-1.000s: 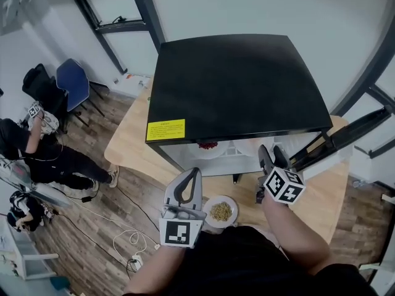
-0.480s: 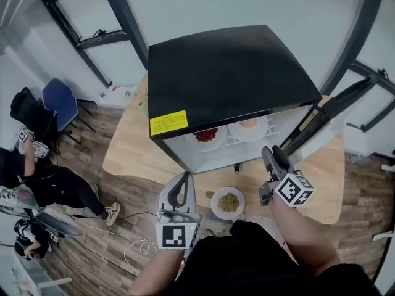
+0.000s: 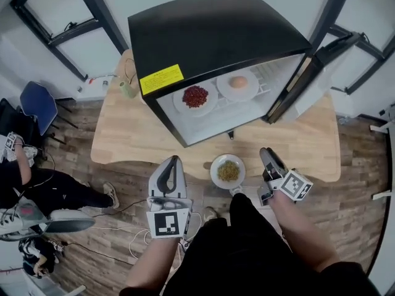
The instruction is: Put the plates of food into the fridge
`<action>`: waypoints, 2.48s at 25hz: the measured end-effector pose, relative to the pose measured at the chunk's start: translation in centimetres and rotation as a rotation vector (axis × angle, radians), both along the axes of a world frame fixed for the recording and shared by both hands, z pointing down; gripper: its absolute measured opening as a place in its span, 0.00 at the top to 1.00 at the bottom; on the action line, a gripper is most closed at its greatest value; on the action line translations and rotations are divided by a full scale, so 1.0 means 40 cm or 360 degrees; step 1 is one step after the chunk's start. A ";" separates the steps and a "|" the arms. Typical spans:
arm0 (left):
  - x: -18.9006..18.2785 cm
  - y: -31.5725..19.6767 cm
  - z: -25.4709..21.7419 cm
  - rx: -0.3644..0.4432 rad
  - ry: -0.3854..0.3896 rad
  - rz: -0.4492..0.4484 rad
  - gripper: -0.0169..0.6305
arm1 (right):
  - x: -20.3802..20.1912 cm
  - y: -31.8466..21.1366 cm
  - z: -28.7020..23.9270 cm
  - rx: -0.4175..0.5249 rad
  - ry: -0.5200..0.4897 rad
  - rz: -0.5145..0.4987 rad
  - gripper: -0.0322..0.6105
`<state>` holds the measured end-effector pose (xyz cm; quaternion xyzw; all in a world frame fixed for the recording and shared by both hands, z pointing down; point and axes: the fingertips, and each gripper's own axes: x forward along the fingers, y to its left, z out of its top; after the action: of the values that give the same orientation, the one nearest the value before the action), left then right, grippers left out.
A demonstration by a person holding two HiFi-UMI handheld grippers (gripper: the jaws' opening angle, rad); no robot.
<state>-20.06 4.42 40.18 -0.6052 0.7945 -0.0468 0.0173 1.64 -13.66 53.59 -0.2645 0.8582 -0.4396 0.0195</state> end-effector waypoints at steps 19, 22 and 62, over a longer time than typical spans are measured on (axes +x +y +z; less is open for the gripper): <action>0.051 0.097 0.059 -0.0048 -0.0092 0.0097 0.97 | 0.062 0.279 0.451 -0.0608 0.0037 0.0071 0.64; 0.039 0.109 0.074 -0.0084 -0.0109 0.0082 0.97 | 0.039 0.295 0.498 -0.0695 0.0004 0.0074 0.64; -0.085 0.061 -0.040 0.0062 0.0009 -0.0236 0.97 | -0.115 0.053 0.208 -0.0665 -0.0164 -0.0163 0.90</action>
<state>-23.45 6.86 38.59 -0.5443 0.8380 -0.0308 0.0232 -2.97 -11.56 61.90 -0.1961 0.7586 -0.6212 -0.0141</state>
